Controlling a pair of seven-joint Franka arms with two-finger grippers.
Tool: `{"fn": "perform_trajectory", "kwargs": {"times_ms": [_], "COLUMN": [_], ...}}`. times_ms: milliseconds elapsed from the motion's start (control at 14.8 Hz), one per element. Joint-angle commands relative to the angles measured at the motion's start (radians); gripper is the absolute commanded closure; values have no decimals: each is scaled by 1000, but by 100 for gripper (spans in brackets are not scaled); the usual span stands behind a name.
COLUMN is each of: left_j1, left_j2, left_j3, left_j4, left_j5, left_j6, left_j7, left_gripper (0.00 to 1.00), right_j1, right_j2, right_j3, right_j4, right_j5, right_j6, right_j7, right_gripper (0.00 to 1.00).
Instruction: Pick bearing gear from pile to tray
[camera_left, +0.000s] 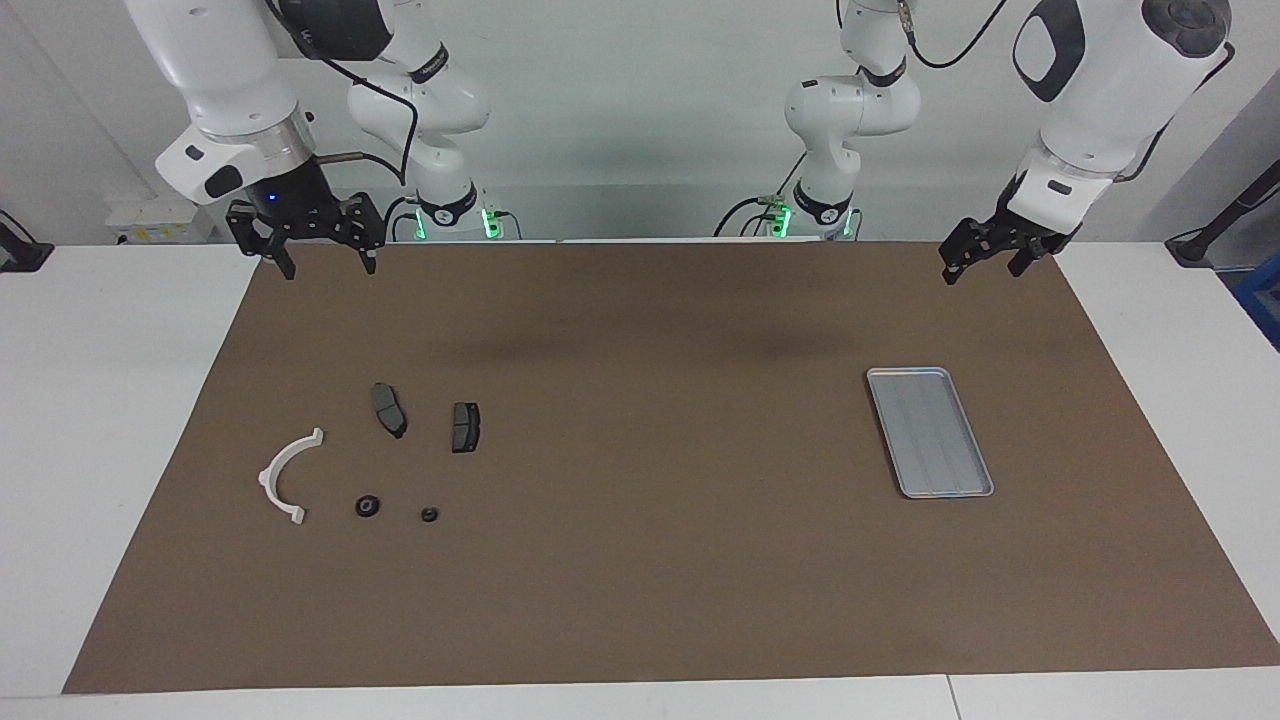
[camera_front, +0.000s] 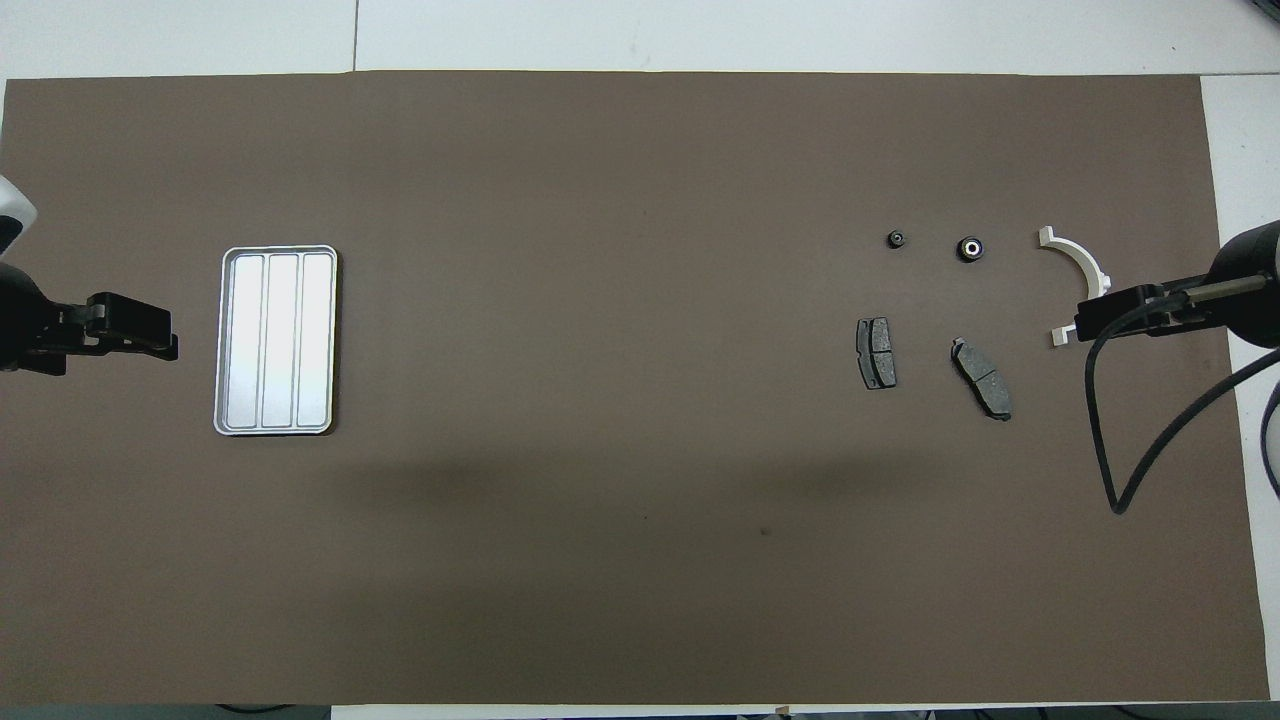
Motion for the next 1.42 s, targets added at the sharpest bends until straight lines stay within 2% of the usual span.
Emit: {"fn": "perform_trajectory", "kwargs": {"times_ms": [0,678,949,1356], "left_j1": [0,0,0,0], "left_j2": [-10,-10,-10,-10], "left_j3": [2,1,1,1], "left_j4": [-7,-7,-7,-7], "left_j5": [-10,-10,-10,-10], "left_j6": [-1,-1,-1,-1], "left_j7": [2,2,2,2], "left_gripper": [0,0,0,0], "right_j1": [-11,-14,-14,-5], "right_j2": [-6,-18,-21,-11], "right_j3": [6,-3,-1,-1], "right_j4": [8,-1,-2,-28], "right_j5": [-3,-11,-11,-11], "right_j6": [-23,-36,-43,18], "right_j7": [11,5,-51,-31], "right_gripper": [0,0,0,0]}}
